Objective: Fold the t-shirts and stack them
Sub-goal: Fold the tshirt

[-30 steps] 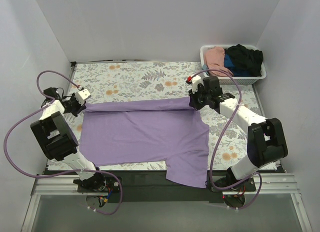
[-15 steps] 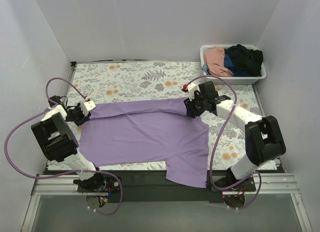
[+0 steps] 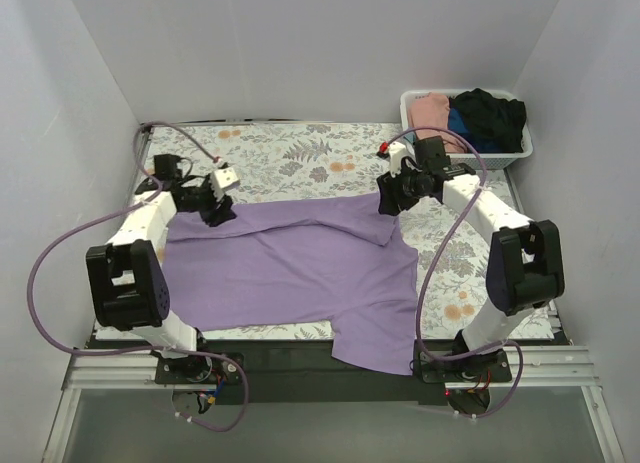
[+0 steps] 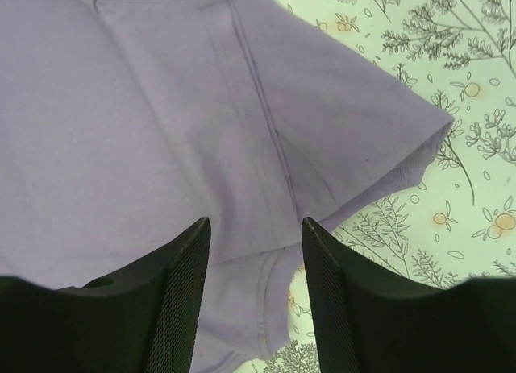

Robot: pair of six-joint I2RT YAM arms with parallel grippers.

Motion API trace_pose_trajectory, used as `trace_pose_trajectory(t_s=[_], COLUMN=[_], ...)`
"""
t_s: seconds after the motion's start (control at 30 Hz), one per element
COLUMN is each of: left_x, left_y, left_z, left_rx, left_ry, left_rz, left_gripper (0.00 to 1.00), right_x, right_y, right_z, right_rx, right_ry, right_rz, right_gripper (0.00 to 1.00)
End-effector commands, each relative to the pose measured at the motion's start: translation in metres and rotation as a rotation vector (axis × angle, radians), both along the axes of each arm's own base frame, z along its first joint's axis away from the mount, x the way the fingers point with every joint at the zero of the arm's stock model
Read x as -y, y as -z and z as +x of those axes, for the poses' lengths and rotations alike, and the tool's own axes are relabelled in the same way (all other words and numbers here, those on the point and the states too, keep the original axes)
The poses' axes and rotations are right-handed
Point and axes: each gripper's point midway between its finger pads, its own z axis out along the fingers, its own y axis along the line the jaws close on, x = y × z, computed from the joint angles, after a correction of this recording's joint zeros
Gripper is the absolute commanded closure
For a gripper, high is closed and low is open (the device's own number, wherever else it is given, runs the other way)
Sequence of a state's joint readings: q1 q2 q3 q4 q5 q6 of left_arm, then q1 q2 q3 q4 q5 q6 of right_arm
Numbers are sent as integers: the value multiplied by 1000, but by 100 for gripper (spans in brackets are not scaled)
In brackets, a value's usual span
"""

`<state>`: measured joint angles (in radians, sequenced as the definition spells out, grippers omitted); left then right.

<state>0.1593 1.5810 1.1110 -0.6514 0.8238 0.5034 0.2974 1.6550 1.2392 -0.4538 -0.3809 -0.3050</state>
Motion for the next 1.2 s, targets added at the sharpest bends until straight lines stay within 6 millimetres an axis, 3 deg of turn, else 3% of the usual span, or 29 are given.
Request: trace_pose_trajectory(t_s=[0.0, 0.03, 0.1, 0.13, 0.2, 0.23, 0.37, 0.7, 1.17], left_x=[66, 106, 131, 159, 181, 201, 233, 271, 295], left_y=[-41, -42, -43, -41, -32, -26, -5, 38, 59], left_z=[24, 18, 32, 37, 48, 56, 72, 78, 67], left_rx=[-105, -158, -185, -258, -314, -360, -448, -539, -591], left_ry=[-94, -49, -84, -110, -143, -151, -189, -190, -156], left_rz=[-211, -234, -246, -276, -281, -291, -296, -274, -266], left_gripper=[55, 55, 55, 55, 57, 58, 60, 62, 62], right_x=[2, 2, 1, 1, -2, -2, -1, 10, 33], right_y=[12, 11, 18, 19, 27, 30, 45, 67, 75], right_z=[2, 6, 10, 14, 14, 12, 6, 2, -3], right_rx=[-140, -146, -185, -188, -227, -240, -283, -306, -304], right_ry=[77, 92, 119, 125, 135, 136, 142, 158, 185], right_rz=[66, 74, 90, 94, 104, 107, 100, 39, -6], right_gripper=[45, 45, 47, 48, 50, 51, 52, 55, 54])
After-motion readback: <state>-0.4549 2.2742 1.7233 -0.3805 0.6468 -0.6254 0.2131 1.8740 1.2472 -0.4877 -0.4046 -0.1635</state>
